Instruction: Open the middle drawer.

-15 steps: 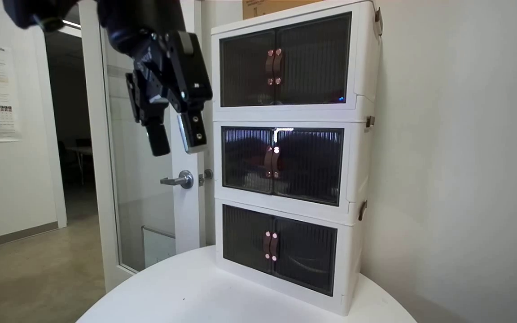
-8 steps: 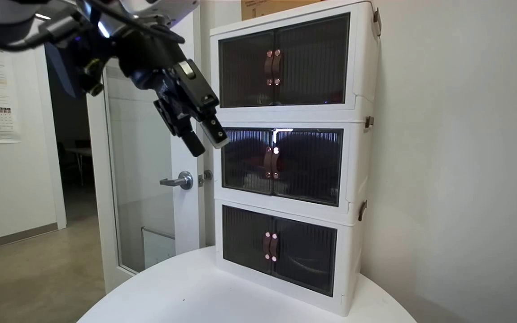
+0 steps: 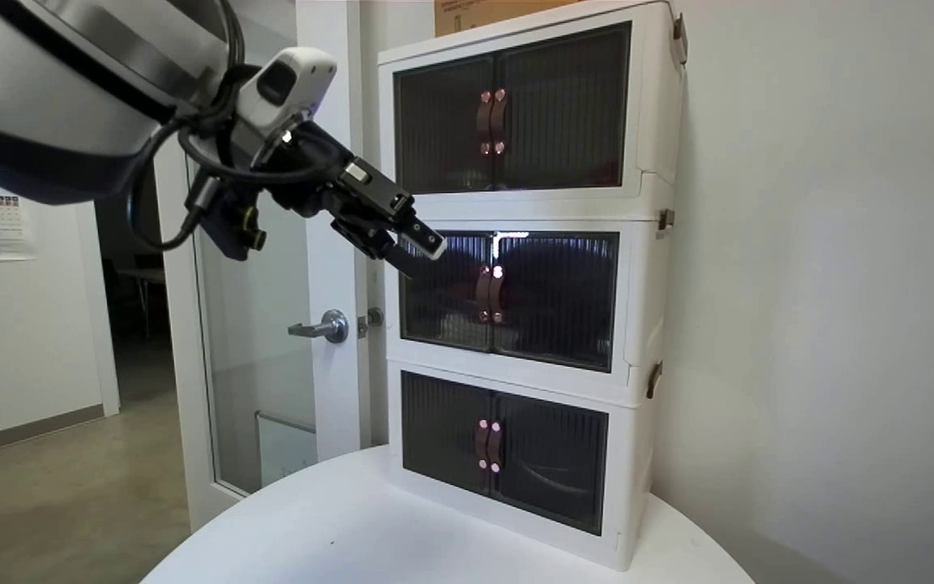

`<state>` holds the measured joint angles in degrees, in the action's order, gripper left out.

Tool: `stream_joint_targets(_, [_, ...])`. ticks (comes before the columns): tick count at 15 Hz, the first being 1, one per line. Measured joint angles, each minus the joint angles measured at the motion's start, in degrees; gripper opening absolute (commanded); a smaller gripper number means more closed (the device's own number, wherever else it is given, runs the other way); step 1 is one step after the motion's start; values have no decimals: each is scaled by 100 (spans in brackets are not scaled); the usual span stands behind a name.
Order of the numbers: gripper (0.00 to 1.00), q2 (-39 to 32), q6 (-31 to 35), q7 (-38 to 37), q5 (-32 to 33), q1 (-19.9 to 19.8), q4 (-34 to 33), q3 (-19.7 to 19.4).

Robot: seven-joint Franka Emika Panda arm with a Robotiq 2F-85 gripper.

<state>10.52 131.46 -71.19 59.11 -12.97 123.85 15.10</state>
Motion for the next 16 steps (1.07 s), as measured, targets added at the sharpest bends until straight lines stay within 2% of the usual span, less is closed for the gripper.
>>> stream_joint_targets(3, [100,-492,-190,-810,711,451,-357,-134])
stream_joint_targets(7, [100,-1066,-214,-1215,1056,948,-772,-430])
stream_joint_targets(16, [100,-2391,-212,-1565,1650,1410,-2044,-886])
